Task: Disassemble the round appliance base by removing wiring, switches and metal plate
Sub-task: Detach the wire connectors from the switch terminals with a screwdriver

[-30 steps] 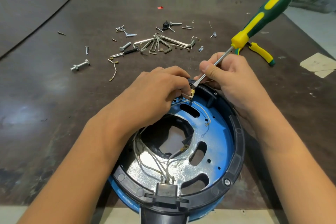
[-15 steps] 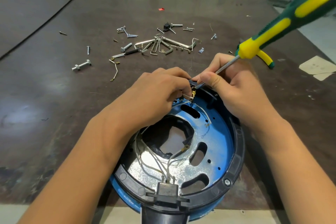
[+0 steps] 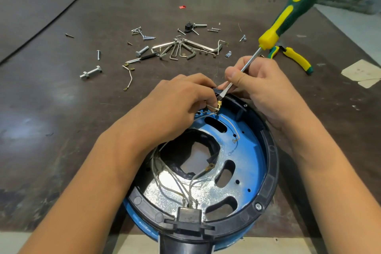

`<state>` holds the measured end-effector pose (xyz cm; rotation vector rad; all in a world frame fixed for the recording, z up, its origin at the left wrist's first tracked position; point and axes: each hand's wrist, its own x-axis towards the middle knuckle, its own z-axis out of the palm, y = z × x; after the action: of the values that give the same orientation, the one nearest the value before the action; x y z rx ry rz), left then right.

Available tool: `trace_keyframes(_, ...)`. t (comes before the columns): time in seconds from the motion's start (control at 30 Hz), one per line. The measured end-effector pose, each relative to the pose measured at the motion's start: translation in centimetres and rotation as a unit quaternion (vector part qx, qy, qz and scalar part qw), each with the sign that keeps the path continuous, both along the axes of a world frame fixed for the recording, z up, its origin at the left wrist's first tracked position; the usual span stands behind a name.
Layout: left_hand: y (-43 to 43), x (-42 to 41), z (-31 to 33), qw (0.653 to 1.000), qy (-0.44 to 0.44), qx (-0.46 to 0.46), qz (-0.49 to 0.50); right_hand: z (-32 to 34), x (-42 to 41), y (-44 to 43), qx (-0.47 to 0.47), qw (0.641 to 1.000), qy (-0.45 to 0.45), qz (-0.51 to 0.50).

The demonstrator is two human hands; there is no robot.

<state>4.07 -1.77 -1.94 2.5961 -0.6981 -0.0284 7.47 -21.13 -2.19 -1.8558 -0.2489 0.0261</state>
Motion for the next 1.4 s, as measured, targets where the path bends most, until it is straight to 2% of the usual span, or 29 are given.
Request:
trace_keyframes(0.27,0.1,0.0,0.0,1.000,-0.001,0.001,-0.004,0.2,-1.1,-1.3,-0.028,0.993,-0.078,0.079)
trace_keyframes(0.43,0.1,0.0,0.0,1.000,0.000,-0.007,-0.004,-0.2,-1.5,-1.1,-0.065,0.990,-0.117,0.045)
trace_keyframes(0.67,0.2,0.0,-0.1,1.000,-0.002,-0.004,-0.001,0.2,-1.1,-0.4,-0.045,0.996,-0.066,0.030)
trace_keyframes(0.9,0.1,0.1,-0.1,1.000,-0.005,0.001,-0.004,0.7,0.1,0.4,-0.069,0.996,-0.044,0.031)
trace_keyframes(1.07,0.1,0.0,0.0,1.000,-0.002,0.008,-0.002,0.3,0.6,0.4,-0.033,0.999,-0.010,0.029)
trace_keyframes(1.27,0.0,-0.1,0.1,1.000,-0.003,0.009,0.002,-0.1,-0.6,-1.4,0.023,0.994,-0.049,0.096)
trace_keyframes(1.4,0.0,-0.1,0.2,1.000,0.001,0.007,0.000,-0.9,-0.9,-1.8,-0.012,0.991,-0.097,0.091)
